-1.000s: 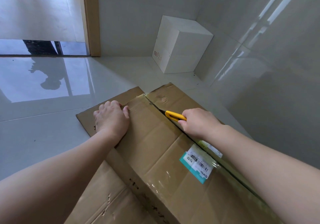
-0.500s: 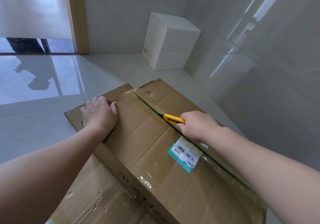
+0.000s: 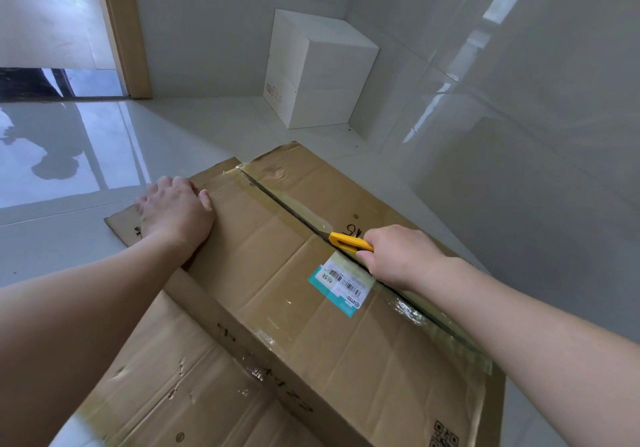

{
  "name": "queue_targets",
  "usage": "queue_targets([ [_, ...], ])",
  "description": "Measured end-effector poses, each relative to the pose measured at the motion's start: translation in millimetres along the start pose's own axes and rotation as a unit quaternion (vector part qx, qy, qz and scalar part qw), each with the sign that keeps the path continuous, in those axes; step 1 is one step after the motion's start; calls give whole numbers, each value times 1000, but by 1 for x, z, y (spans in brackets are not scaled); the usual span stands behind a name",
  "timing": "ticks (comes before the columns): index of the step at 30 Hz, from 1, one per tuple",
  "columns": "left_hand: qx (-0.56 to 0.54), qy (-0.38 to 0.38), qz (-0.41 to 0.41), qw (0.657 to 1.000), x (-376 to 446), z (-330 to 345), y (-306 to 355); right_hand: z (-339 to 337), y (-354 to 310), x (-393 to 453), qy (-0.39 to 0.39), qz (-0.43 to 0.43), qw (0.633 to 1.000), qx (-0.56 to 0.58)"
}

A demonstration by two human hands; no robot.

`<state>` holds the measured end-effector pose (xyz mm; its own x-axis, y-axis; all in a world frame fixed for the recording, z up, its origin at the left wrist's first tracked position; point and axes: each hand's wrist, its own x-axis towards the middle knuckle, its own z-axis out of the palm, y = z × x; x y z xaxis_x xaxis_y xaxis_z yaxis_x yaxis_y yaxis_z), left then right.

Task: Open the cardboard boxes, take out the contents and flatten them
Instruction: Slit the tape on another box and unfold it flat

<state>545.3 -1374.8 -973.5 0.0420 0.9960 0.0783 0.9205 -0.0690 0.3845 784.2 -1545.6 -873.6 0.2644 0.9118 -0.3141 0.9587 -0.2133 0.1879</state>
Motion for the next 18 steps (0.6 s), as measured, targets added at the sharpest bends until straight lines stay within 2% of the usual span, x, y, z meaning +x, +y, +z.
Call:
queue_targets([
  [4, 27, 5, 73, 997, -13, 0, 12, 9, 11, -11, -1, 3, 1000, 0],
  [7, 30, -6, 173, 984, -26, 2, 30, 15, 20, -21, -4, 12, 1000, 1],
  [12, 6, -105, 378, 920, -55, 8, 66, 23, 32, -35, -9, 22, 1000, 6],
  [18, 1, -152, 482, 863, -83, 21, 101, 31, 48, -54, -12, 32, 999, 6],
])
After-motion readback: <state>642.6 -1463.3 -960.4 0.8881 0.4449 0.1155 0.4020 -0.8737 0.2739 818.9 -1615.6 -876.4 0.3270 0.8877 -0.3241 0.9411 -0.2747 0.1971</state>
